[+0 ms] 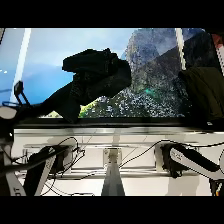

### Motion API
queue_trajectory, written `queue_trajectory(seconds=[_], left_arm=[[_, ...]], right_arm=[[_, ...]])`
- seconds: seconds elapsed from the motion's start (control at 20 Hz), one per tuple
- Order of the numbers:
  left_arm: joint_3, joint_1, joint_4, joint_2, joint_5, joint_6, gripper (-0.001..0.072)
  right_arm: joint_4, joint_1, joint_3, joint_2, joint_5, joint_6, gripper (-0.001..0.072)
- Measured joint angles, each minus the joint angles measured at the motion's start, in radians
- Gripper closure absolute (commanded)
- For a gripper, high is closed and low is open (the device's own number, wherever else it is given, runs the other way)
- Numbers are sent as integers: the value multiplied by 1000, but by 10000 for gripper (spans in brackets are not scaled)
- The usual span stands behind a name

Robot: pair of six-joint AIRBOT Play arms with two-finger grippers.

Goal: Fold the clothes and pants, and hang the long-sleeved shirts on hangers.

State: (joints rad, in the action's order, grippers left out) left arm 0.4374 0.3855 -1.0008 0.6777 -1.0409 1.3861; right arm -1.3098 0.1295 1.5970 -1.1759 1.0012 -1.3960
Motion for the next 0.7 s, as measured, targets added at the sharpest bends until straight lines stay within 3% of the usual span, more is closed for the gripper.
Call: queue_trajectory(seconds=[0.05,0.35,0.4,0.45,0.6,0.7], left_arm=[[-41,22,13,-21,0,22,6],[-179,68,44,-28,-17,159,12],[-188,70,45,-15,-17,165,39],[-194,71,46,0,-18,175,119],[-204,74,58,67,-6,167,129],[-207,74,106,122,8,115,129]], right_arm=[[7,0,-3,-7,0,1,692],[64,0,-10,-40,8,4,692],[69,0,-10,-42,8,4,692],[74,0,-11,-44,8,4,691],[78,0,-11,-46,11,4,692],[79,0,-11,-47,11,4,692]])
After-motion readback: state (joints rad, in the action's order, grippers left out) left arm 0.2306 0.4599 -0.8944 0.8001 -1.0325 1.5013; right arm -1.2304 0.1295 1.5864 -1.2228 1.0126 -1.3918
